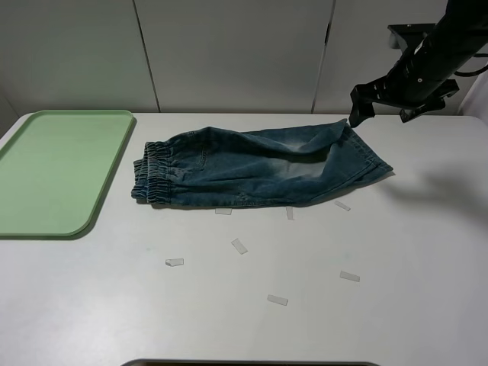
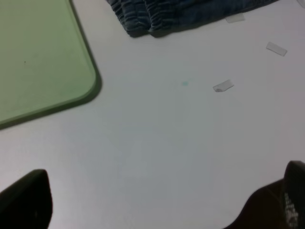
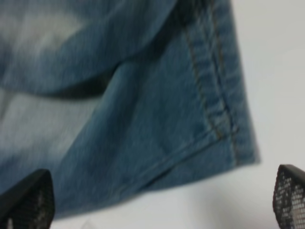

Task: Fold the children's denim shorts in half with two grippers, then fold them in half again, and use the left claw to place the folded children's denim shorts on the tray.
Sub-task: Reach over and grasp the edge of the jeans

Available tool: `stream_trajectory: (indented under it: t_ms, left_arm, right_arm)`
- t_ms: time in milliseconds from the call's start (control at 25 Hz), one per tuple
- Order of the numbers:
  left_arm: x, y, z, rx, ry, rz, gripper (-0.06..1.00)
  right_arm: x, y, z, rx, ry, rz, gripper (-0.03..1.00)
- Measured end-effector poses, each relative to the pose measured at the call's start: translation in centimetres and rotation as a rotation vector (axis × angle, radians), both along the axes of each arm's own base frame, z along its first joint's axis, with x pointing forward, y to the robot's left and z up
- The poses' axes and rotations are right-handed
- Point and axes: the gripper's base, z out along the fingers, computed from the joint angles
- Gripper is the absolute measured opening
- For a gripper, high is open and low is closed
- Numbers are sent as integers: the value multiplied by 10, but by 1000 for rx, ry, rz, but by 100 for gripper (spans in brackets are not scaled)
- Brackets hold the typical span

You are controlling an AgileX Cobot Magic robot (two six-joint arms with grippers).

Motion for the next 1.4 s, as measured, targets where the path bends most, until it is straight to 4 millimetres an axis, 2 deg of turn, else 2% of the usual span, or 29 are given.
stream_trajectory:
  t_ms: [240,360,560,600,800,880,960,1000,1160,1400]
  left_arm:
    - [0,0,0,0,0,41,95]
    - [0,1,0,0,0,97,95]
    - [0,2,0,0,-1,175,95]
    - [0,2,0,0,-1,214,95]
    - [0,3,0,0,-2,299,95]
    - [0,3,0,-1,-2,321,95]
    - [0,3,0,-2,-2,338,95]
    - [-1,3,0,-2,-6,341,95]
    - [-10,4,1,-15,-74,347,95]
    - [-13,4,1,-20,-95,348,95]
  right_arm:
    - [23,1,-9,-18,-6,9,69]
    - [41,3,-24,-38,36,25,69]
    - [52,3,-34,-59,58,50,69]
    - [62,4,-42,-80,68,73,69]
    - [79,2,-60,-108,101,97,69]
    - [83,-3,-67,-110,110,92,69]
    - [90,-18,-75,-117,122,82,69]
    - [90,-18,-75,-117,122,82,69]
    - [92,-41,-88,-128,151,83,69]
    - [92,-55,-91,-113,148,82,69]
